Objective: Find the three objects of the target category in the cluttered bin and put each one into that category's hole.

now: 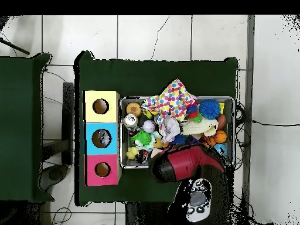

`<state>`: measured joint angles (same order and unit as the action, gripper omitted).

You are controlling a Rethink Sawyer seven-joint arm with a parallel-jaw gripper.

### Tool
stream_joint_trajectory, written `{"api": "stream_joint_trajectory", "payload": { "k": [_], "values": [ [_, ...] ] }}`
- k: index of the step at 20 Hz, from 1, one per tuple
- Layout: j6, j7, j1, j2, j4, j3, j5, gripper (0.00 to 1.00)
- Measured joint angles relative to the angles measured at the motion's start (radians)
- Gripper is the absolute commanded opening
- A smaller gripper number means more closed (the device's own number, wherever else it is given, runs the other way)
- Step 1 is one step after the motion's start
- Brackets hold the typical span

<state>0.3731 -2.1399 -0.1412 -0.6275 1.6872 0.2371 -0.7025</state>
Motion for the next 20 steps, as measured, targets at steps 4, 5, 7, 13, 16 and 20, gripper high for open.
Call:
{"api": "stream_joint_trajectory", "payload": {
  "k": [4, 5, 7, 13, 16, 20],
  "values": [
    [0.000, 0.000, 0.029, 0.016, 0.000, 0.018, 0.002, 1.00],
    [0.000, 0.000, 0.030, 0.019, 0.000, 0.020, 0.005, 1.00],
    [0.000, 0.000, 0.026, 0.026, 0.000, 0.020, 0.013, 1.00],
    [0.000, 0.000, 0.020, 0.039, 0.000, 0.030, 0.022, 1.00],
    [0.000, 0.000, 0.020, 0.041, 0.000, 0.030, 0.022, 1.00],
    [0.000, 0.000, 0.020, 0.043, 0.000, 0.030, 0.022, 1.00]
  ]
}}
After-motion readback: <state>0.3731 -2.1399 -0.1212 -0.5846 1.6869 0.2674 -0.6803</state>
